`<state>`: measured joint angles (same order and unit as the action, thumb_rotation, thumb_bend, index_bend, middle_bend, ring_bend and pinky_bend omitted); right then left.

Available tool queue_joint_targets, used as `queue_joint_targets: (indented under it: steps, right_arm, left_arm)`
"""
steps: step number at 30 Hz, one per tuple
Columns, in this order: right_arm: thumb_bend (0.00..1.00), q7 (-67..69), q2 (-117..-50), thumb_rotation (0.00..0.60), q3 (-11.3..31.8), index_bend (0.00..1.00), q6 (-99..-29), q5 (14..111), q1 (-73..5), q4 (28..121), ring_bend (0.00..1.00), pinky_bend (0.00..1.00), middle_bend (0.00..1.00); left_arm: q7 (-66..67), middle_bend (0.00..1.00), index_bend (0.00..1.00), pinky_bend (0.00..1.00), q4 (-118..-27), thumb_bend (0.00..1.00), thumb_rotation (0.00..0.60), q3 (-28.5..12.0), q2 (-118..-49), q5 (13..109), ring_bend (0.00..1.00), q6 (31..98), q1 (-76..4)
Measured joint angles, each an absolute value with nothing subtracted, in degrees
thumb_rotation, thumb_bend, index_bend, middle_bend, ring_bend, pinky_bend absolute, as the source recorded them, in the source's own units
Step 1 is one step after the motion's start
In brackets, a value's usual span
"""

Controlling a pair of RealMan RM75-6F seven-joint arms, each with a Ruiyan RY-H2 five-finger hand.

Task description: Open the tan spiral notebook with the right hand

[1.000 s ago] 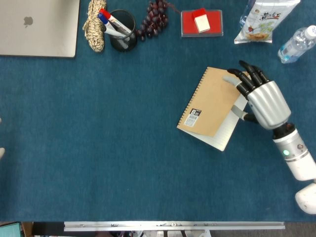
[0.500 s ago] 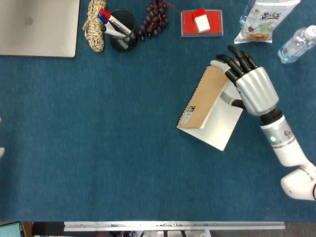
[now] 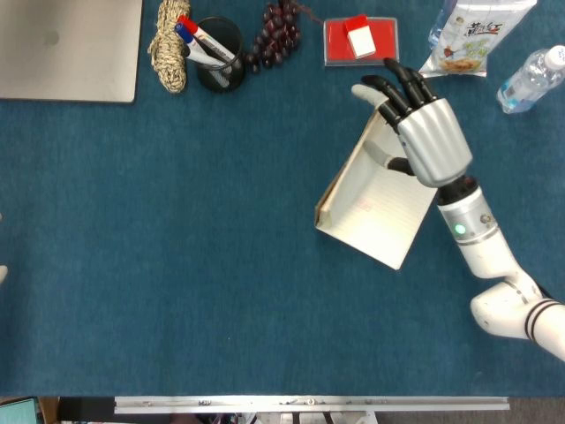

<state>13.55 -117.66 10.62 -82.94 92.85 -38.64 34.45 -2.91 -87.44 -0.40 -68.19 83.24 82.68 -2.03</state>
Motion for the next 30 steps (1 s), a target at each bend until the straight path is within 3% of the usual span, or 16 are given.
queue_joint_targets:
  steps: [20, 30]
  right_arm:
    - [0.19, 18.0, -126.7, 0.600, 13.9, 0.25, -76.7, 89.2, -51.5, 21.6, 0.09, 0.18, 0.25]
    - [0.19, 18.6, -129.9, 0.600, 12.9, 0.25, -71.8, 88.0, -54.4, 17.5, 0.09, 0.18, 0.25]
  left_arm:
    - [-3.4, 0.29, 0.38, 0.60, -87.1, 0.11, 0.600, -0.3, -68.3, 83.0, 0.30, 82.5, -1.9]
    - [-4.2, 0.29, 0.38, 0.60, -86.6, 0.11, 0.600, -0.2, -68.4, 82.8, 0.30, 82.4, -1.6]
